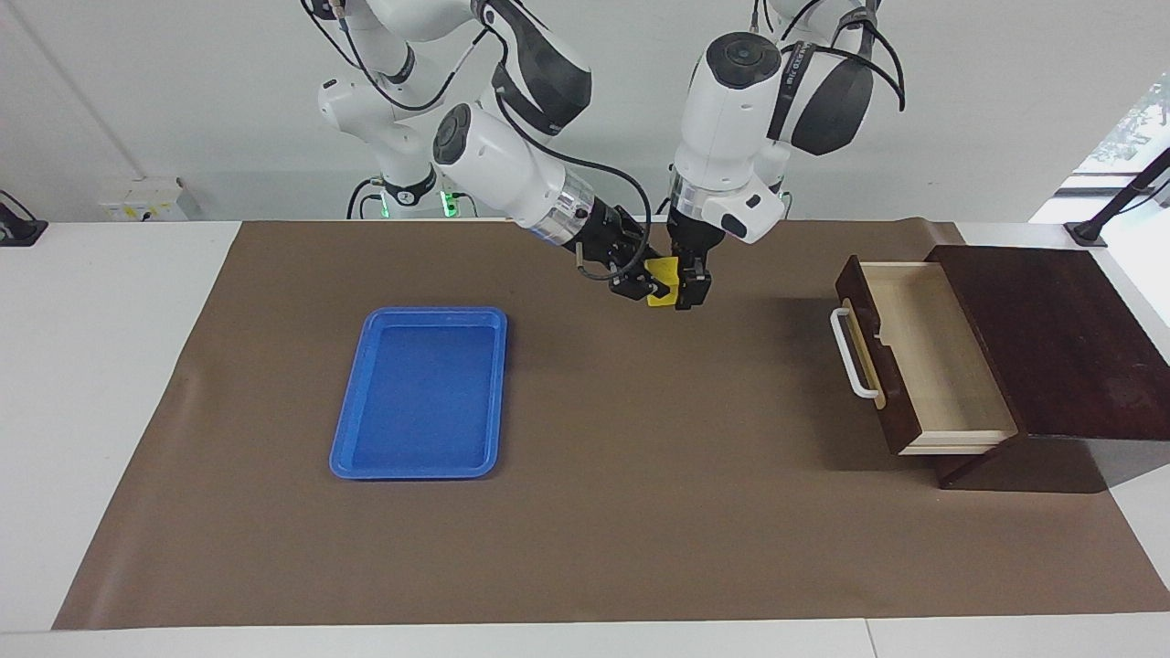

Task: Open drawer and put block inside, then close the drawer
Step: 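Grasp the block with the left gripper and open the right gripper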

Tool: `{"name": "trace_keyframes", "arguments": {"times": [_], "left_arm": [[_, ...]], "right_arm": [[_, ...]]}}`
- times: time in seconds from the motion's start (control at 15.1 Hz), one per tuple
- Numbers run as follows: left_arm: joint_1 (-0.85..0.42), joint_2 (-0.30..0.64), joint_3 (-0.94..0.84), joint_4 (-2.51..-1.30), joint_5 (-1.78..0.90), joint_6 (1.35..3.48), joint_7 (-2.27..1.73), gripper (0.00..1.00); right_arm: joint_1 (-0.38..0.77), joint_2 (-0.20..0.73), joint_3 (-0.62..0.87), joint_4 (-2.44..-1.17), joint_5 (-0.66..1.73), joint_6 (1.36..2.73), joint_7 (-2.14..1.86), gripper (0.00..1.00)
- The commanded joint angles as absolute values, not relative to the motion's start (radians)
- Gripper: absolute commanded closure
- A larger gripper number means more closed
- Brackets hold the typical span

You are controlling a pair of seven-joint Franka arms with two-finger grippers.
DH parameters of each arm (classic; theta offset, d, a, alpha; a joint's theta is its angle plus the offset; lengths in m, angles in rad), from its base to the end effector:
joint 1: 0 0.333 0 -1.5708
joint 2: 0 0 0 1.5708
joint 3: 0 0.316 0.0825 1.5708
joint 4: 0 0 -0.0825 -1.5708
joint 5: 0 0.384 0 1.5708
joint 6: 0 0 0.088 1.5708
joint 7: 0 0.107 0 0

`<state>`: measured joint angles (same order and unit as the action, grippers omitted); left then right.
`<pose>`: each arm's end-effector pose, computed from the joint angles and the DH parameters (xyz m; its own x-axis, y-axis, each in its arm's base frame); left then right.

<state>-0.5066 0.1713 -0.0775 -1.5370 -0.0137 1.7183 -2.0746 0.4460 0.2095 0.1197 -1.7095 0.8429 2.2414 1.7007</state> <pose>0.5150 -0.3376 0.5536 0.0770 0.9966 -0.0285 0.9970 -0.0771 -0.0038 0.5454 0.3649 0.5085 0.0017 -0.6869 -0.7268 -0.9997 0.0156 -0.0170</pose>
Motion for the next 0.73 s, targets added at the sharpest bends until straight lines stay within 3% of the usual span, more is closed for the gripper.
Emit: {"name": "trace_keyframes", "arguments": {"times": [0.0,0.07,0.13,0.2,0.66], "left_arm": [[-0.525,0.187,-0.063,-1.508,-0.005,1.706,-2.089,0.48],[-0.525,0.189,-0.063,-1.508,-0.006,1.706,-2.089,0.62],[-0.525,0.187,-0.063,-1.508,-0.005,1.706,-2.089,0.90],[-0.525,0.187,-0.063,-1.508,-0.005,1.709,-2.089,1.00],[-0.523,0.187,-0.063,-1.511,-0.003,1.715,-2.085,1.00]], "right_arm": [[0.437,0.219,0.126,-1.687,0.839,2.227,1.727,1.00],[0.437,0.219,0.126,-1.687,0.839,2.227,1.727,1.00],[0.437,0.219,0.126,-1.687,0.839,2.226,1.727,1.00],[0.437,0.219,0.126,-1.687,0.839,2.226,1.727,1.00],[0.437,0.219,0.126,-1.687,0.839,2.223,1.727,1.00]]}}
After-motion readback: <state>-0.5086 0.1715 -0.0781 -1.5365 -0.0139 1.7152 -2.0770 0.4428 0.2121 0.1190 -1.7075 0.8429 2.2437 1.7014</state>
